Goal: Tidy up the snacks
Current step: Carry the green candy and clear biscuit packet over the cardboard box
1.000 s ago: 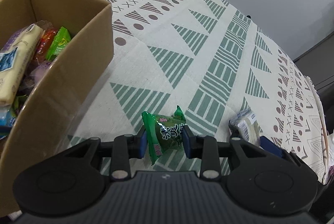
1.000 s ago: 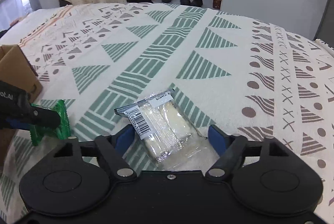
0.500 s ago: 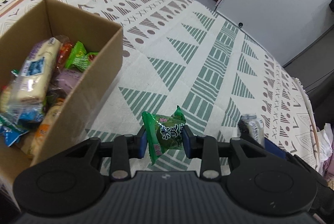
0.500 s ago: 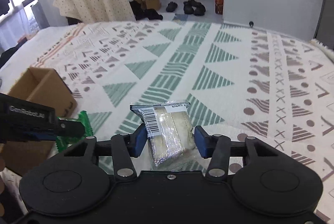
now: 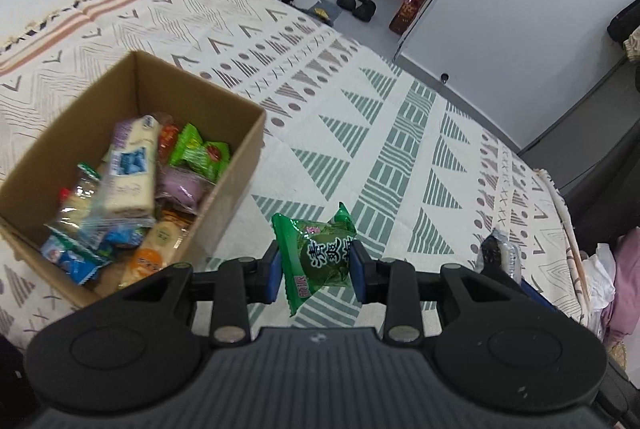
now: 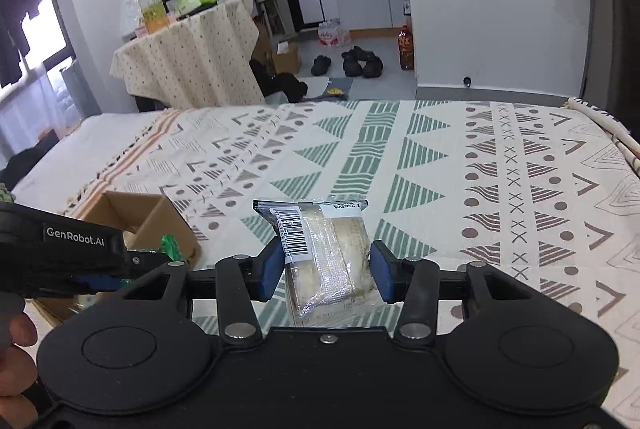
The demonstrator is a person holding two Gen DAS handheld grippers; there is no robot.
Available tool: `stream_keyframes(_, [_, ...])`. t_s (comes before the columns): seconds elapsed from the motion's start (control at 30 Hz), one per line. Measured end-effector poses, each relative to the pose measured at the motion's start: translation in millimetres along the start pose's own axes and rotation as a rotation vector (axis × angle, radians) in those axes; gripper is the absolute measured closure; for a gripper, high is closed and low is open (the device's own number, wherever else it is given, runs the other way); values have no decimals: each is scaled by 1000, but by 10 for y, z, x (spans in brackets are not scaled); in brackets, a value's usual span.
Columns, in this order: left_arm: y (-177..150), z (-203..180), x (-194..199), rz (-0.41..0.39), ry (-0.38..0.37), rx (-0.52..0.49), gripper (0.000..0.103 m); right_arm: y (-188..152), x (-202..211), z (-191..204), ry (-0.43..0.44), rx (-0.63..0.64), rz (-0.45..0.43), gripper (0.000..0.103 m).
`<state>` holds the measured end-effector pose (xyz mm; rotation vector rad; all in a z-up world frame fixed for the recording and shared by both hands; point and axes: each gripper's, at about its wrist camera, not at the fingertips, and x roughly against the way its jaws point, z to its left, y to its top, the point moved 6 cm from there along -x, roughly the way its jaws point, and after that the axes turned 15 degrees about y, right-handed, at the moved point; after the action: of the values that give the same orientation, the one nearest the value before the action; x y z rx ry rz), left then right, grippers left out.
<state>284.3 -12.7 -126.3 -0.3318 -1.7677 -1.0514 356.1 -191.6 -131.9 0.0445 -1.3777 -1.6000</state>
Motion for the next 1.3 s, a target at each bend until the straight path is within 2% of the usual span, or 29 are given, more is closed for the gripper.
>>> stream_keyframes(0.07, [6, 49, 72, -14, -1, -5, 70, 13, 64, 59, 3, -16, -29, 59])
stream_keyframes(0.1, [9, 81, 109, -20, 0, -8, 70, 19, 96, 91, 9, -18, -43, 63])
stream_keyframes(0.2, [21, 168, 213, -40, -3, -8, 70, 5, 159, 158, 12, -28, -68, 63])
stream_keyframes(0.5, [60, 372, 434, -70, -11, 6, 70, -58, 245, 208, 48, -93, -105, 66])
stream_keyframes(0.8, [256, 687, 546, -100, 0, 43, 70, -71, 235, 514, 111, -95, -135, 67])
stream_keyframes(1.3, [577, 1305, 387, -86, 40, 101, 69, -8, -49, 1002, 211, -60, -121, 67])
